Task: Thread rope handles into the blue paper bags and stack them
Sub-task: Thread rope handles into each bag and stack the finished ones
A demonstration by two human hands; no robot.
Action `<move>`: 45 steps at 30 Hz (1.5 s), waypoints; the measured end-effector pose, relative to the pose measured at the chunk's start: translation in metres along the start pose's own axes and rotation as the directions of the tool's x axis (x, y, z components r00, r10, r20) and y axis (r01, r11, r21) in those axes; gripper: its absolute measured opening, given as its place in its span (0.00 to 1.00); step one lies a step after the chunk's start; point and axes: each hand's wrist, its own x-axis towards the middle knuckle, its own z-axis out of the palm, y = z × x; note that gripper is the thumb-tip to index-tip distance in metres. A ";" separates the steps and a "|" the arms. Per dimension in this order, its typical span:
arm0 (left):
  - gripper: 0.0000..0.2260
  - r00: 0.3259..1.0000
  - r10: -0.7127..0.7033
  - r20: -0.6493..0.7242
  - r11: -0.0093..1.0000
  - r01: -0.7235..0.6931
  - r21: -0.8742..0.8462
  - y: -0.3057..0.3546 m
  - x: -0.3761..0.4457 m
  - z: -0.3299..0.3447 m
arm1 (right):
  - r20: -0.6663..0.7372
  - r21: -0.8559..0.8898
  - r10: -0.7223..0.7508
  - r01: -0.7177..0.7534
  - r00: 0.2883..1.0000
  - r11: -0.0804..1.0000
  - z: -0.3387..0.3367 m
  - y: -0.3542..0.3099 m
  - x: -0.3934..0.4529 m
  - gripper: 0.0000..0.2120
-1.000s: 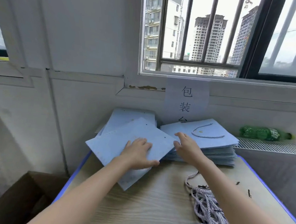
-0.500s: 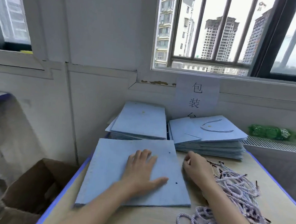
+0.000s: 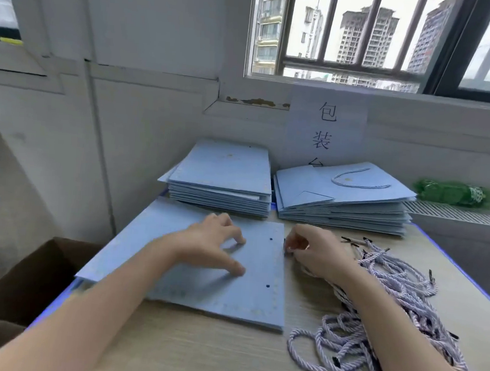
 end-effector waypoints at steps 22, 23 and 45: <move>0.45 0.984 -0.178 -0.029 0.970 0.180 0.162 0.024 -0.013 0.033 | -0.047 -0.069 -0.113 0.110 0.992 0.992 0.012 -0.011 0.000 0.06; 0.47 0.985 -0.174 0.003 0.975 0.172 0.140 0.021 -0.014 0.033 | -0.038 -0.001 -0.149 0.149 0.988 0.989 0.011 -0.014 -0.001 0.05; 0.49 0.995 -0.037 -0.094 0.997 0.043 0.065 0.013 -0.016 0.037 | 0.082 0.009 -0.421 0.422 0.903 0.907 0.019 -0.041 -0.020 0.04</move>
